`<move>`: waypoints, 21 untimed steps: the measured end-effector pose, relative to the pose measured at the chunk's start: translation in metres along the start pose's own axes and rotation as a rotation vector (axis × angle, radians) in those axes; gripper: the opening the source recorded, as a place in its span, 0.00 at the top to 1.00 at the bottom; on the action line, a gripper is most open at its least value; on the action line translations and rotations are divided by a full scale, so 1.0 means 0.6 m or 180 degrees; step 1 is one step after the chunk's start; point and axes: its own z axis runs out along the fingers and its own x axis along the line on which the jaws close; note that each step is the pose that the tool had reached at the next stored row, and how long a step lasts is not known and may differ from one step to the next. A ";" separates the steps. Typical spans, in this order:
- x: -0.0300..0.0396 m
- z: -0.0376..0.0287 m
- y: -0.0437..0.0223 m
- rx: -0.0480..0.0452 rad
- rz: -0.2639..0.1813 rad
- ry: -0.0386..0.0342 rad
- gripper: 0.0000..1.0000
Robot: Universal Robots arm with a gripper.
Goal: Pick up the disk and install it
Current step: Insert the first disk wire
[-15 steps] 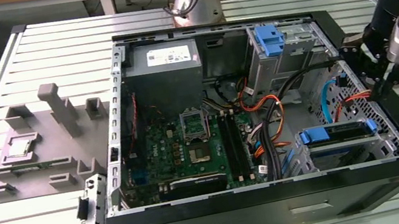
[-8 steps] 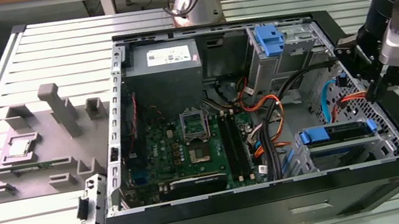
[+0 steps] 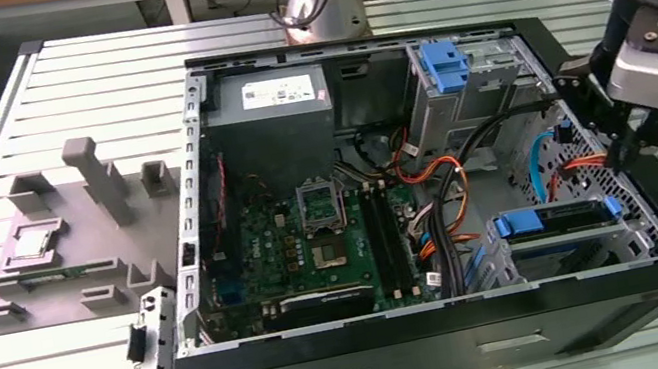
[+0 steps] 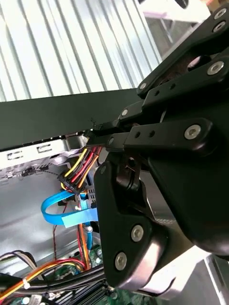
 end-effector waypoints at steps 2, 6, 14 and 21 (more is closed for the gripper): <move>0.000 0.000 0.000 -0.0021 0.0112 0.0016 0.83; 0.000 0.000 0.000 -0.0063 0.0339 0.0050 0.83; 0.000 0.001 0.000 -0.0146 0.0789 0.0116 0.83; -0.007 -0.001 0.008 -0.0199 0.1076 0.0160 0.83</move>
